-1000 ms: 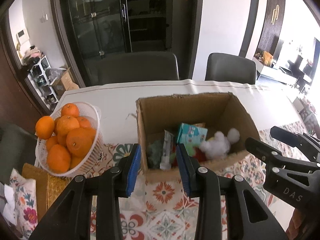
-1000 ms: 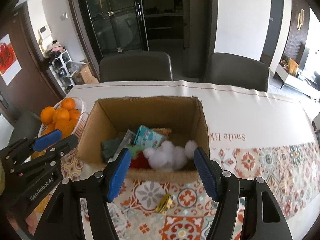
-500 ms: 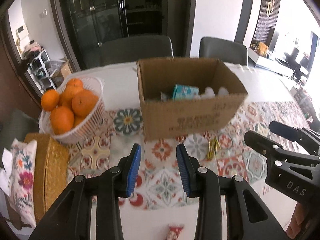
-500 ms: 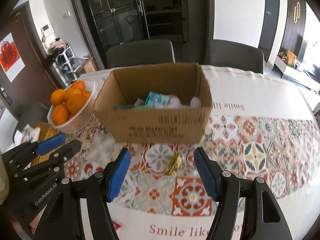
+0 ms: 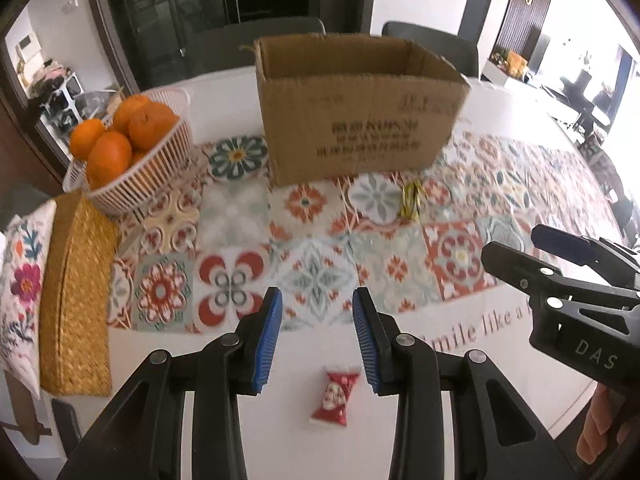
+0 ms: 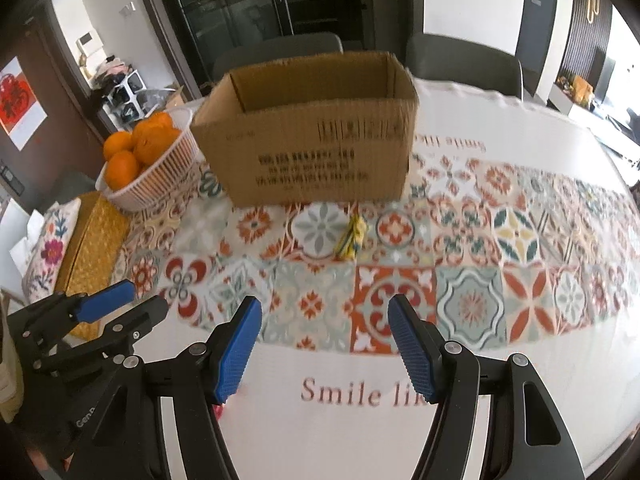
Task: Organize soft objects
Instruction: 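Withdraw both tools and move the left tool to the red snack packet, then close the left tool on the red snack packet and lift it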
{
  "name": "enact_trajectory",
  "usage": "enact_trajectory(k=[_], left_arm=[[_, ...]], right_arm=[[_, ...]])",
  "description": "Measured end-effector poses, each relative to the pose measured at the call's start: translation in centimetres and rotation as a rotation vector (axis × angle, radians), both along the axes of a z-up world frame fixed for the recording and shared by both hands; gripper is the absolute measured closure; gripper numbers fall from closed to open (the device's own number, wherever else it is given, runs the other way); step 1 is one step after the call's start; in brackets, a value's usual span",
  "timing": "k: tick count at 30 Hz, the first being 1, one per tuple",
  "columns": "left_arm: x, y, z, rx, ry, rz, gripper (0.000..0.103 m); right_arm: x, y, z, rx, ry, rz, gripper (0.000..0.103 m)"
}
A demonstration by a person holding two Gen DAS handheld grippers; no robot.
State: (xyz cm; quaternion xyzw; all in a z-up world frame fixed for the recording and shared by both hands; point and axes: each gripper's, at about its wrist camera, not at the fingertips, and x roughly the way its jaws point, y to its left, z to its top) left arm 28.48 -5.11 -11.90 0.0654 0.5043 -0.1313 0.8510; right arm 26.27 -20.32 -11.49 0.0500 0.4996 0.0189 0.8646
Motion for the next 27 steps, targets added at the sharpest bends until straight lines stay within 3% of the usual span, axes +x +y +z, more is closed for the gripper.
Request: enact_trajectory(k=[14,27], left_arm=[[-3.6,0.2,-4.9,0.005,0.123,-0.056,0.069],[-5.2,0.8,-9.0,-0.049,0.227,-0.107,0.076]], right_arm=[[-3.2,0.7,-4.5,0.003,0.118,0.015,0.036],[-4.3,1.8,-7.5,-0.003,0.196,0.037,0.036]])
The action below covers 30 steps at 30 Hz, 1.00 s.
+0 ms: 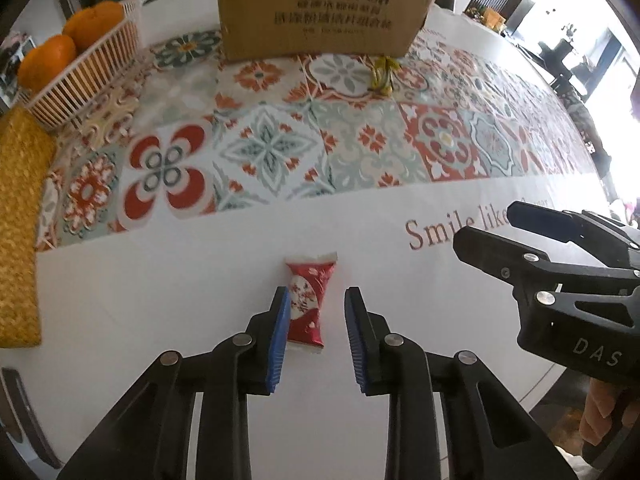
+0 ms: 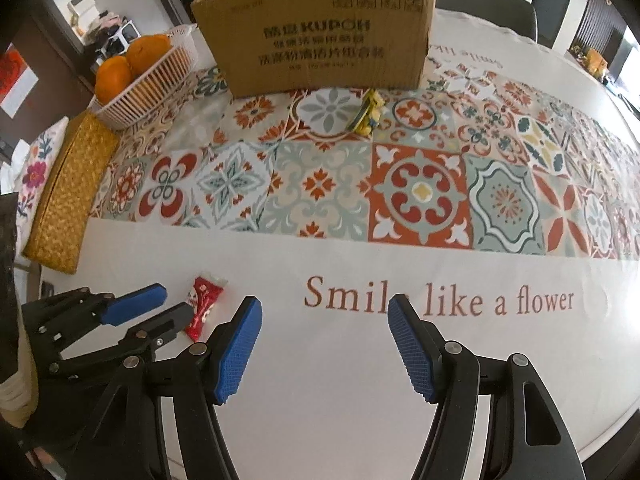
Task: Organize soft objects
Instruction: 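Close the left tool on the red snack packet and lift it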
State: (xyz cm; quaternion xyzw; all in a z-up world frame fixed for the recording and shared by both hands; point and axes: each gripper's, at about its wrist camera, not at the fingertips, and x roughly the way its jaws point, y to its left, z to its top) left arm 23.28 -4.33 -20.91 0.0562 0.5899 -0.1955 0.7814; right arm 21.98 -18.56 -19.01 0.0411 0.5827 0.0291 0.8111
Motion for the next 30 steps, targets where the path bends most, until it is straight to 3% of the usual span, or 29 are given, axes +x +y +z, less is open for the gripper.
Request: enact_trajectory(k=[8,11,15,22,30], left_arm=[[-0.2,-0.3,-2.0,-0.013,0.061,-0.013,0.082],[-0.1,-0.5,-2.0,-0.012,0.049,-0.016,0.083],[0.0,-0.5,-1.9,-0.004,0.037,-0.008,0.092],[-0.9,-1.0,-1.9,0.042,-0.032,-0.024,0.091],[-1.2,-0.4,-2.0,0.0,-0.069,0.009,0.091]], right_arm=[[0.2,0.0,-1.2,-0.005,0.034,-0.002,0.036],[0.2,0.0,-1.5,0.005,0.048,-0.004,0.036],[0.3,-0.1,-1.6,0.007,0.053,-0.007,0.036],[0.5,-0.2,-1.8,0.013,0.061,-0.004,0.036],[0.6,-0.2,-2.2,0.013,0.065,-0.004,0.036]])
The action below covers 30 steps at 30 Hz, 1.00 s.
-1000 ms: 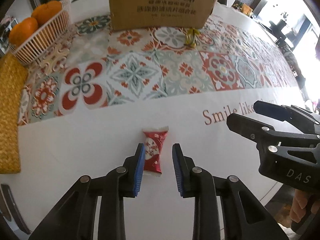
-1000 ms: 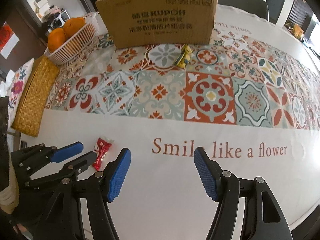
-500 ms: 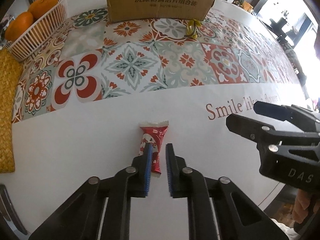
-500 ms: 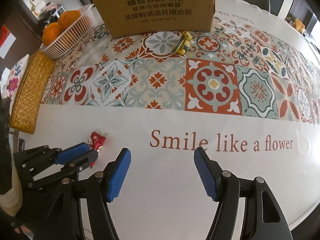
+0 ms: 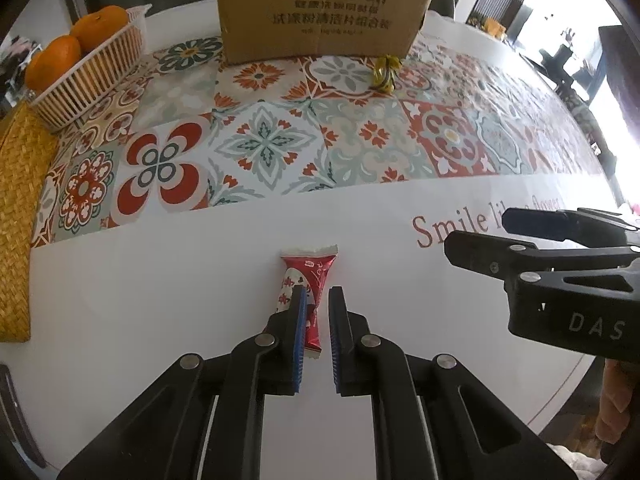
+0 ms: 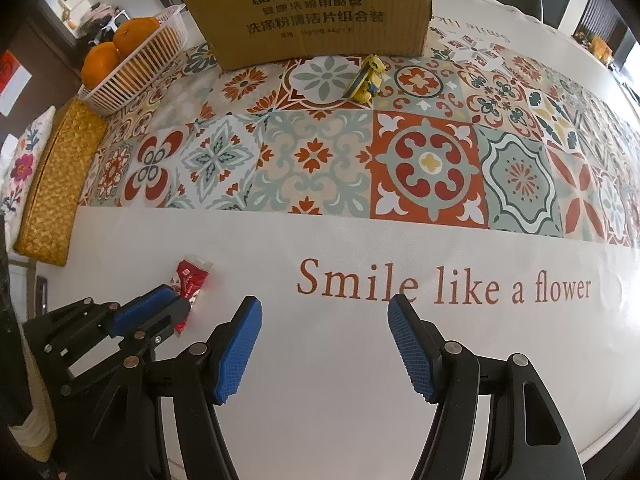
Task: Organize soft objects
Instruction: 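Close the left tool on the red snack packet and lift it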
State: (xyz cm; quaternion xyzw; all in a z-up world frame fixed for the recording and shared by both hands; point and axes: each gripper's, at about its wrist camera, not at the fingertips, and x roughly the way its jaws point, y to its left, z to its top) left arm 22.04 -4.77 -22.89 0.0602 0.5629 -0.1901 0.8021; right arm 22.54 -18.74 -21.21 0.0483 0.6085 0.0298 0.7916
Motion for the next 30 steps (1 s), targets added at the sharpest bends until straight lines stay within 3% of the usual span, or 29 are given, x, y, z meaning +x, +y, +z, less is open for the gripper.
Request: enact_trajectory(k=[5,19,21,30], left_arm=[[-1.0,-0.3,-0.2,0.007,-0.076,0.007,0.091],[-4.3,-3.1,-1.2,0.22,-0.335,-0.065,0.09],[-4.3,-3.1,-1.2,0.217,-0.34,-0.062,0.097],[-3.0,-1.9,-0.7,0.098,-0.24,0.027,0.101]], right_arm=[[-0.2,-0.3,-0.2,0.008,-0.008,-0.01,0.036],[-1.7,-1.0,-1.3,0.024,-0.021,-0.02,0.036],[-1.7,-1.0,-1.5,0.033,-0.021,-0.017,0.036],[-0.9,-1.3,-1.1,0.033,-0.031,-0.015,0.036]])
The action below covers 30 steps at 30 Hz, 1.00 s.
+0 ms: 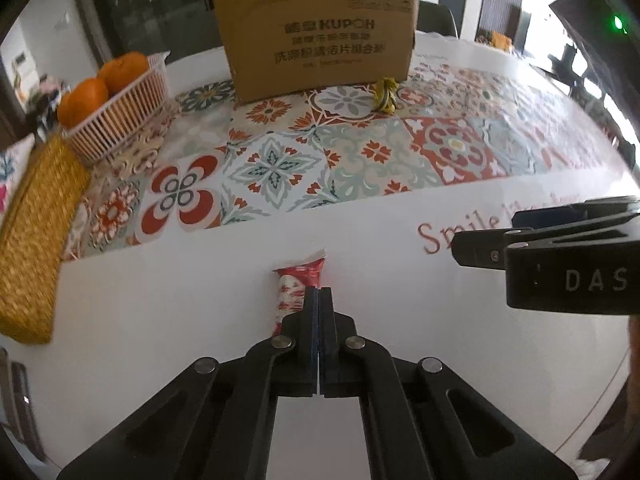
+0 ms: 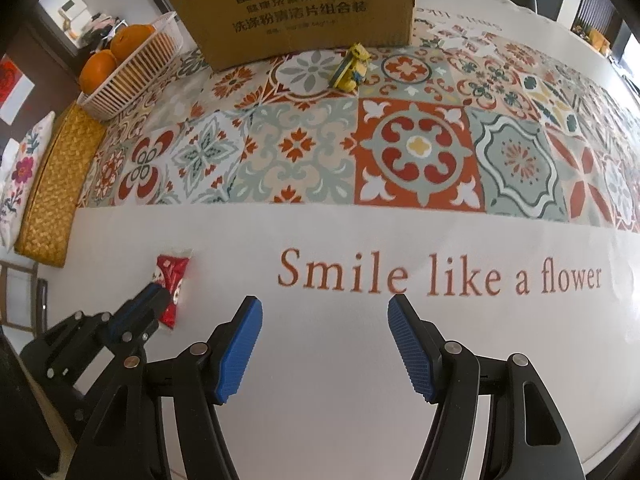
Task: Organize soft objects
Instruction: 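Close the left tool on the red snack packet and lift it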
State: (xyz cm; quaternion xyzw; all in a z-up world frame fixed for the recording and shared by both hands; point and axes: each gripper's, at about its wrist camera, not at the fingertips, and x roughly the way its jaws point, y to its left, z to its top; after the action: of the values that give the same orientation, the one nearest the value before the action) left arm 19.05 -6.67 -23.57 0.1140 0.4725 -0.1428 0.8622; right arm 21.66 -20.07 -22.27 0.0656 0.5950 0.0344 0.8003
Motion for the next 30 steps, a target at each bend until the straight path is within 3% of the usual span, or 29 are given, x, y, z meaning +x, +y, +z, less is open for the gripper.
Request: enact_trajectory(k=[10,30], left_arm=[[0.4,1.0,1.5,-0.088,-0.021,0.072,0.101],[0.9,2.6,5.3,-0.175,-0.115,0.146,0.101]], right_arm=[[1.1,0.5,1.4,-0.005,-0.041,0.041,0.036],[2.0,0.2,2.2,0.033,-0.096,0.032,0.036]])
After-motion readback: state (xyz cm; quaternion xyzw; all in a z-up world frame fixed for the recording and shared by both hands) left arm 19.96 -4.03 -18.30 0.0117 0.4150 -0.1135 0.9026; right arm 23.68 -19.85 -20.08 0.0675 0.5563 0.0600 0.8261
